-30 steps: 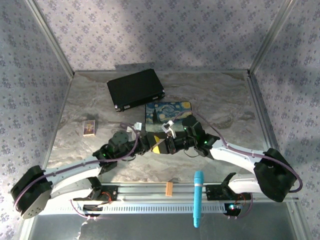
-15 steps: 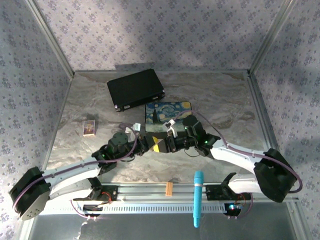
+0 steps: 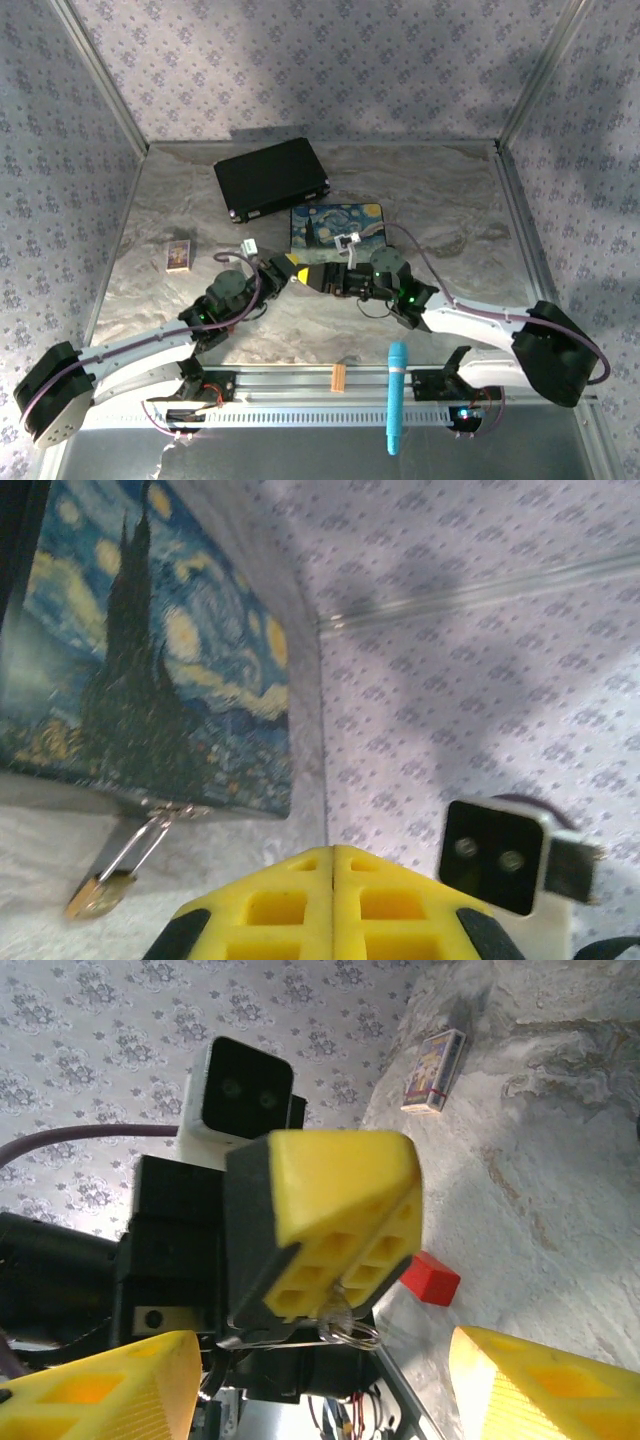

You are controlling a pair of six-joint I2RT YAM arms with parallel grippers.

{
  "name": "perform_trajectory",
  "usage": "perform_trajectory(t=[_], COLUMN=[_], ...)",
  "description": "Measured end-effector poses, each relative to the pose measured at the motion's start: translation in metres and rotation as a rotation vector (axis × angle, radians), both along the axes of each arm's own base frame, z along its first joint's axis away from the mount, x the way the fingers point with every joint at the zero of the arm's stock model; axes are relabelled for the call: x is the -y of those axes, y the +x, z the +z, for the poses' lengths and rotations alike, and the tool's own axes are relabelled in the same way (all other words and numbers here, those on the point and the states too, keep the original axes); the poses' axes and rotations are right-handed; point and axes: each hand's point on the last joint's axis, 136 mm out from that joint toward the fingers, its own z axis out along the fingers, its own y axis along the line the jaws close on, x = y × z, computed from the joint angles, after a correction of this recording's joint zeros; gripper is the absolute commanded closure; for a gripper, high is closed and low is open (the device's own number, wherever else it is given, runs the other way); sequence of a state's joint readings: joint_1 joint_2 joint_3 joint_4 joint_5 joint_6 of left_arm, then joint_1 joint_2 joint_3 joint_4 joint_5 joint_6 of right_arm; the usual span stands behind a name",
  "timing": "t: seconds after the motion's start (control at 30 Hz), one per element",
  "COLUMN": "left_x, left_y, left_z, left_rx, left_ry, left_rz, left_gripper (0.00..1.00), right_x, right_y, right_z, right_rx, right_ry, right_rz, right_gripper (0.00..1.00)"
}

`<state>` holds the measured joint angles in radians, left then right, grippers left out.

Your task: Unlock the padlock with the key

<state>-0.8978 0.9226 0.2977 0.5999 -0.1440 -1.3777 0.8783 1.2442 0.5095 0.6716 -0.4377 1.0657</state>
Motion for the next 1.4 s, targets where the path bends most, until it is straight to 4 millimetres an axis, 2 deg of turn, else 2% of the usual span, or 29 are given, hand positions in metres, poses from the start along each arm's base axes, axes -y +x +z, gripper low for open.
perform_trajectory(t=[0.07, 0.2, 0.27, 0.47, 0.63, 1.17, 1.27, 1.4], left_x=[-0.002, -0.003, -0.004, -0.004, -0.008, -0.013, -0.012, -0.011], left_y=[0.003, 0.004, 0.004, 0.005, 0.008, 0.01, 0.01, 0.012], left_z=[0.007, 0.016, 0.018, 0.021, 0.021, 0.027, 0.026, 0.023], left_rx=[0.017, 0.039, 0.044, 0.053, 0.054, 0.056, 0.055, 0.046], left_ry=[-0.024, -0.05, -0.056, -0.067, -0.067, -0.093, -0.091, -0.089], left_rz=[0.019, 0.033, 0.033, 0.038, 0.065, 0.092, 0.088, 0.093], left_gripper=[1.0, 1.0, 1.0, 1.0, 1.0, 1.0, 1.0, 1.0], right_x=[-0.005, -0.013, -0.015, -0.021, -0.026, -0.031, -0.032, -0.032], right_y=[0.001, 0.004, 0.006, 0.01, 0.011, 0.01, 0.01, 0.012], right_z=[-0.003, -0.005, -0.004, 0.016, 0.02, 0.023, 0.02, 0.017], right_rx=[-0.012, -0.025, -0.028, -0.003, -0.009, -0.014, -0.019, -0.029], right_ry=[0.009, 0.031, 0.048, 0.11, 0.137, 0.162, 0.158, 0.152], right_rz=[0.0, -0.003, -0.005, -0.006, 0.0, 0.006, 0.007, -0.002], right_gripper=[0.37, 0.49, 0.52, 0.6, 0.72, 0.81, 0.88, 0.91])
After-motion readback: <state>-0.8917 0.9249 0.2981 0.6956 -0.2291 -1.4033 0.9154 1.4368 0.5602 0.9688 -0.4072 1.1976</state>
